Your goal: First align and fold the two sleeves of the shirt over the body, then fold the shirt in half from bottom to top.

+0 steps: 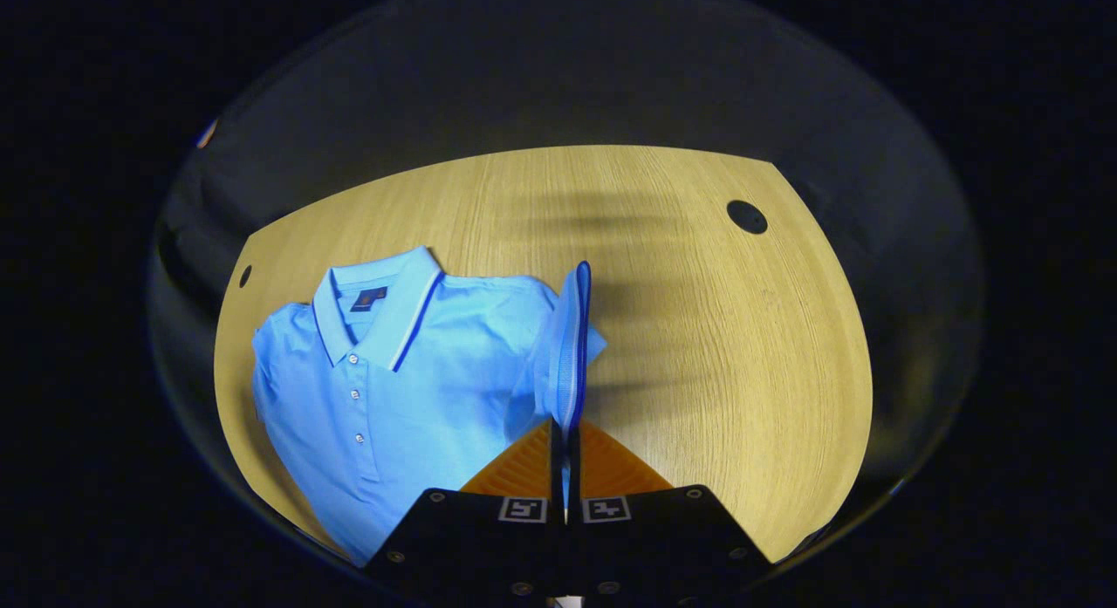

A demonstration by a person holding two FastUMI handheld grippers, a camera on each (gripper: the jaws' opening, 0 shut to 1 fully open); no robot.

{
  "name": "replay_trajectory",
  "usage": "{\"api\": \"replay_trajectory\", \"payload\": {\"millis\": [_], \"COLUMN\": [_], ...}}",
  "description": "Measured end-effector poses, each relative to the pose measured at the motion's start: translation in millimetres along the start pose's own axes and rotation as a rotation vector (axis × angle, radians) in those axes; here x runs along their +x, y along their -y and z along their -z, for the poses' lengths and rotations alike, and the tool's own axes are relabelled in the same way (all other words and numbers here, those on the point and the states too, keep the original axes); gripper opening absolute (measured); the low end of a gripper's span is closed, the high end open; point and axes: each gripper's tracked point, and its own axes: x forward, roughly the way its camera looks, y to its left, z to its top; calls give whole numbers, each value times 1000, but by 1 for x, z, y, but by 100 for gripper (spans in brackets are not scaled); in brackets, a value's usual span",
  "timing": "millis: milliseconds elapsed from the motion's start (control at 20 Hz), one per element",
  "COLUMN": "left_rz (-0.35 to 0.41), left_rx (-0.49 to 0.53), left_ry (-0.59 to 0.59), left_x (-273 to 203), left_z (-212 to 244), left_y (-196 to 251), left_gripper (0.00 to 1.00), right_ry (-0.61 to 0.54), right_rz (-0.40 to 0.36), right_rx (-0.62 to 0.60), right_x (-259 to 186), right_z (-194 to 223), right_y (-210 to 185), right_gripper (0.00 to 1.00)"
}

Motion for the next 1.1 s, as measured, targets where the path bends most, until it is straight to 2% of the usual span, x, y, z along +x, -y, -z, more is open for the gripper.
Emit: {"api": "replay_trajectory", "payload": {"millis": [300, 650, 750, 850, 1000, 1100], "left_rz": [-21, -63, -71, -76, -76, -67], "left_rx": [-3, 24, 22, 30, 40, 33], "left_ry": [11, -6, -13, -22, -36, -60], "left_x": [-13, -27, -29, -30, -29, -28], "left_z": [-3, 8, 13, 16, 20, 26], "left_y": [-34, -70, -76, -79, -80, -76], "left_gripper": [97, 97, 97, 97, 96, 97], "right_ry": [48, 18, 2, -18, -45, -42], "right_rz": [-59, -127, -168, -210, -263, -281], "right_rx": [-88, -196, -206, -205, -192, -178], "right_x": [-23, -15, -14, -13, -16, -20], "right_z": [-7, 12, 19, 28, 39, 39], "right_y": [-69, -148, -171, -191, -209, -214], "right_gripper": [0, 2, 3, 9, 11, 21]}}
